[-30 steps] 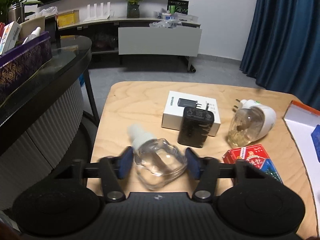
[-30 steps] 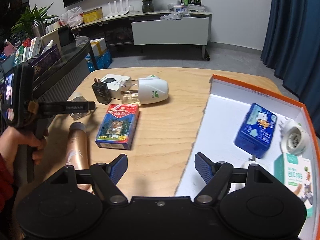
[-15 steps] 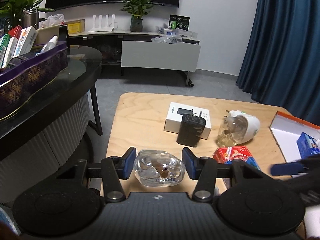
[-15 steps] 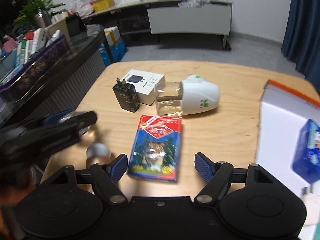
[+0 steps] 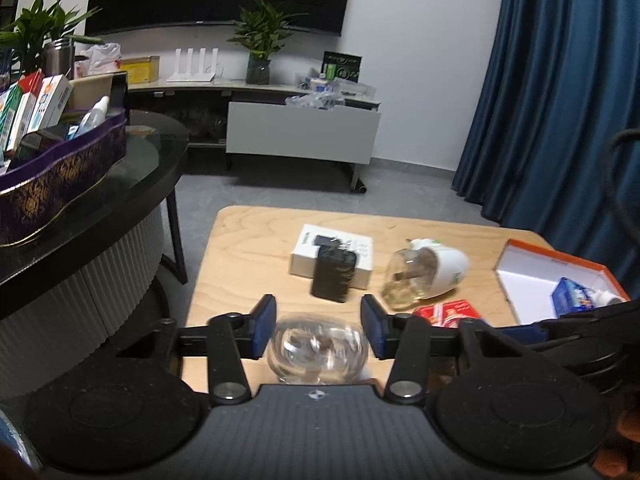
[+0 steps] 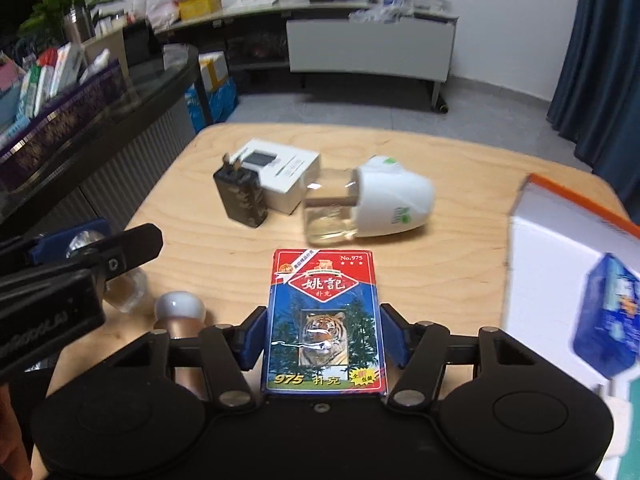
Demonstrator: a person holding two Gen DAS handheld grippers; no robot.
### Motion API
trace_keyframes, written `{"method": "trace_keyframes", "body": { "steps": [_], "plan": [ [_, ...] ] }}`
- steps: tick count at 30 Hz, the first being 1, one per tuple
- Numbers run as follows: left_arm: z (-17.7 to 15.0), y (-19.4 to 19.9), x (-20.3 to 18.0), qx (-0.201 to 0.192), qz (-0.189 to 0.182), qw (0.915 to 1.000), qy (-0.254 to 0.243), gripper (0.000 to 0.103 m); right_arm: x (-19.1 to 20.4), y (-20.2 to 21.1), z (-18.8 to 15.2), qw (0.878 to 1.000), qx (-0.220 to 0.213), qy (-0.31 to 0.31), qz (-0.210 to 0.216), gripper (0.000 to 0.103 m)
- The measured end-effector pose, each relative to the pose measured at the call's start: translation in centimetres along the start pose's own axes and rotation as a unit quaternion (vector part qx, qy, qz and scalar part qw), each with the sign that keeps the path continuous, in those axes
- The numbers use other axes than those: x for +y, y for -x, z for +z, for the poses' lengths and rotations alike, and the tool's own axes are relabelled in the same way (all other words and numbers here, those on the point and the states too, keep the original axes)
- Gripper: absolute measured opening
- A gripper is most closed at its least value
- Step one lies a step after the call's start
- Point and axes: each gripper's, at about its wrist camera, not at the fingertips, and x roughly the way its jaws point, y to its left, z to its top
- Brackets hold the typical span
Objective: Organize rigid objects
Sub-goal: 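Grasp the glass refill bottle with the left gripper while the right grasps the red tiger card box, then carry the glass bottle and red card box over the open white box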
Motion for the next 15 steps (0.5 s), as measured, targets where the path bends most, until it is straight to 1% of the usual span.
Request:
{"method": "trace_keyframes", "body": {
  "steps": [3,5,6,7,8,9,10,11,12,13,15],
  "plan": [
    [0.0,0.4,-1.0,-0.004,-0.006,0.9999,-0.014,0.012,-1.4,2.2,-0.4,1.0,-0.016,-0.009,-0.007,0.071],
    [-0.4,-0.1,-1.2,0.007,-0.002,0.9999,-0.01,0.013,-2.4,3.0,-0.8,1.0,-0.016,-0.016,-0.009,0.071],
    [-0.8,-0.4,-1.0,0.011,0.004,0.9999,-0.003,0.017,-2.9,3.4,-1.2,1.0,-0.016,-0.017,-0.011,0.071],
    [-1.1,-0.6,-0.7,0.019,0.01,0.9997,0.008,0.026,-3.2,3.7,-1.6,1.0,-0.015,-0.018,-0.01,0.071],
    [-1.4,-0.7,-0.1,0.025,0.01,0.9993,0.025,0.03,-3.6,4.2,-2.0,1.0,-0.015,-0.02,-0.01,0.071],
    [-1.6,-0.6,0.7,0.027,0.009,0.9986,0.044,0.037,-3.8,4.6,-2.5,1.0,-0.015,-0.021,-0.011,0.071],
    [-1.8,-0.5,1.3,0.028,0.009,0.9978,0.059,0.041,-4.0,4.9,-2.9,1.0,-0.014,-0.022,-0.01,0.071],
    [-1.9,-0.3,2.0,0.027,0.007,0.9972,0.069,0.043,-4.2,5.3,-3.4,1.0,-0.015,-0.022,-0.008,0.071],
    [-2.0,0.0,2.5,0.025,0.004,0.9969,0.074,0.049,-4.4,5.6,-3.7,1.0,-0.016,-0.022,-0.006,0.071],
    [-2.0,0.3,3.0,0.023,0.003,0.9968,0.076,0.059,-4.5,5.8,-3.9,1.0,-0.017,-0.023,-0.004,0.071],
    [-2.2,0.7,3.5,0.023,0.015,0.997,0.072,0.065,-4.8,6.3,-4.3,0.999,-0.019,-0.029,-0.001,0.071]
  ]
}}
